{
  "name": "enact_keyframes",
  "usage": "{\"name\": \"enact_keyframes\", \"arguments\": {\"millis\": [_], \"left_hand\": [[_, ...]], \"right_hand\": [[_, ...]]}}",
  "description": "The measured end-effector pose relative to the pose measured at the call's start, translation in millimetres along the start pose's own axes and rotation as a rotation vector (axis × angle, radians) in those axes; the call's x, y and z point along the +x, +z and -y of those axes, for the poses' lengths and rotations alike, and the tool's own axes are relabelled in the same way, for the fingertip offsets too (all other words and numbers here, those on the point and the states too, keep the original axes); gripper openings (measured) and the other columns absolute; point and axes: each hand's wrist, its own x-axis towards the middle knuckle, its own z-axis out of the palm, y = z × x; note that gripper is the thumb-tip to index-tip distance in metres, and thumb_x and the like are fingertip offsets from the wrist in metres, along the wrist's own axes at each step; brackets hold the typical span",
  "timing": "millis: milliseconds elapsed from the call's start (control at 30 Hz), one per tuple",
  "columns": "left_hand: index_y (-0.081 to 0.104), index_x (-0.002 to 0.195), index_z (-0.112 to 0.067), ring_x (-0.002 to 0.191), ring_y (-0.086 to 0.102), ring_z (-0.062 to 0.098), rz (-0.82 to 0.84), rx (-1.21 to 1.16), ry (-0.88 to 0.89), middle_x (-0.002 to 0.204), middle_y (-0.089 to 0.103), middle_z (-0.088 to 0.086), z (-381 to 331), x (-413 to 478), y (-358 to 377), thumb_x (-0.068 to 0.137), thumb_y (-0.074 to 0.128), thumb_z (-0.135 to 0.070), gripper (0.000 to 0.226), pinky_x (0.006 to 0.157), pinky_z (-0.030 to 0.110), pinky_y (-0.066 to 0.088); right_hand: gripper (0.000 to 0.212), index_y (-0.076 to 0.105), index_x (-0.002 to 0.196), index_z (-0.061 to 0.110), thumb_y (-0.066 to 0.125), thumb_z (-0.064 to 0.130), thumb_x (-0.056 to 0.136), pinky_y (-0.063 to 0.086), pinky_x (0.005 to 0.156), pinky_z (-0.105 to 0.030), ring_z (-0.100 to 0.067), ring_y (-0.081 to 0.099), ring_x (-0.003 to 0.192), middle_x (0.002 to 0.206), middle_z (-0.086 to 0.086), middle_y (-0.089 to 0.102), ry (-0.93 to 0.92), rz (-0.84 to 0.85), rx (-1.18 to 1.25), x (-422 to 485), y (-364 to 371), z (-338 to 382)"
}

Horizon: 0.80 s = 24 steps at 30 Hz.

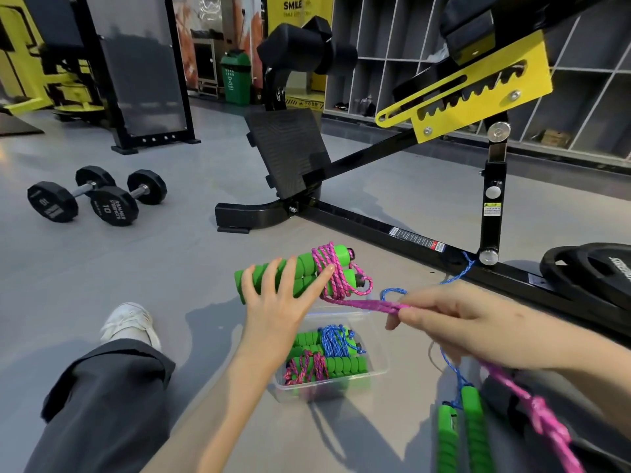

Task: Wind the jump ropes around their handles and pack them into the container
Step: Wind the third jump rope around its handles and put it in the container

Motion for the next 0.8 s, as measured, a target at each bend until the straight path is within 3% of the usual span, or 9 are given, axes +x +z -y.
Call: {"name": "enact_keyframes", "arguments": {"millis": [133, 300, 467, 567, 667, 733, 800], "left_hand": [[0.023, 0.148, -0.026, 0.109, 0.047, 0.033, -0.058, -0.033, 0.067, 0.119, 0.048, 0.015, -5.2, 2.4, -4.2, 0.065, 0.046, 0.014, 0.095, 0.090, 0.057, 0.035], [0.011, 0.154, -0.028, 0.108, 0.050, 0.031, -0.145, -0.109, 0.193, 0.119, 0.051, 0.013, -11.8, 1.4, -9.0, 0.092, 0.031, 0.007, 0.073, 0.089, 0.057, 0.039], [0.031, 0.144, -0.035, 0.108, 0.052, 0.029, -0.211, -0.194, 0.282, 0.116, 0.050, 0.009, -20.5, 3.9, -16.8, 0.093, 0.034, 0.009, 0.068, 0.091, 0.055, 0.040], [0.033, 0.145, -0.030, 0.110, 0.050, 0.029, -0.232, -0.210, 0.297, 0.121, 0.047, 0.008, -21.4, 2.9, -17.1, 0.080, 0.051, 0.016, 0.082, 0.096, 0.056, 0.038], [0.035, 0.144, -0.027, 0.114, 0.048, 0.028, -0.240, -0.238, 0.274, 0.125, 0.046, 0.008, -22.1, 5.5, -20.3, 0.065, 0.066, 0.017, 0.095, 0.098, 0.056, 0.036], [0.036, 0.142, -0.027, 0.114, 0.048, 0.027, -0.260, -0.260, 0.236, 0.124, 0.046, 0.008, -21.2, 10.3, -24.1, 0.071, 0.063, 0.012, 0.086, 0.097, 0.055, 0.037], [0.038, 0.141, -0.027, 0.113, 0.048, 0.027, -0.275, -0.258, 0.198, 0.123, 0.046, 0.008, -17.5, 15.8, -26.2, 0.083, 0.053, 0.008, 0.070, 0.095, 0.054, 0.039]], "right_hand": [[0.034, 0.068, 0.090, 0.019, 0.043, 0.042, 0.087, 0.026, 0.044, -0.018, -0.010, 0.027, 0.046, 0.050, 0.007, 0.028, -0.113, -0.082, -0.134, 9.4, -18.7, 9.8], [0.026, 0.069, 0.086, 0.016, 0.050, 0.032, 0.093, 0.027, 0.045, -0.013, -0.006, 0.032, 0.044, 0.051, 0.006, 0.038, -0.179, -0.101, -0.339, 36.3, -38.4, 15.8], [0.023, 0.068, 0.085, 0.014, 0.053, 0.030, 0.093, 0.030, 0.045, -0.011, -0.004, 0.036, 0.041, 0.043, 0.013, 0.040, -0.172, -0.070, -0.365, 61.0, -48.1, 23.4], [0.022, 0.068, 0.082, 0.016, 0.055, 0.031, 0.092, 0.032, 0.049, -0.011, -0.002, 0.038, 0.046, 0.050, 0.013, 0.046, -0.196, -0.089, -0.338, 73.9, -50.7, 21.3], [0.022, 0.069, 0.084, 0.008, 0.061, 0.028, 0.088, 0.034, 0.051, -0.011, -0.001, 0.040, 0.050, 0.058, 0.007, 0.055, -0.202, -0.188, -0.209, 85.0, -54.2, 1.2], [0.031, 0.069, 0.083, 0.008, 0.062, 0.038, 0.083, 0.034, 0.051, -0.022, -0.011, 0.040, 0.054, 0.063, -0.012, 0.053, -0.163, -0.269, -0.091, 88.2, -49.6, -23.0], [0.036, 0.068, 0.080, 0.010, 0.059, 0.044, 0.081, 0.033, 0.052, -0.025, -0.015, 0.038, 0.056, 0.061, -0.009, 0.047, -0.121, -0.354, -0.004, 87.5, -34.9, -44.8]]}}
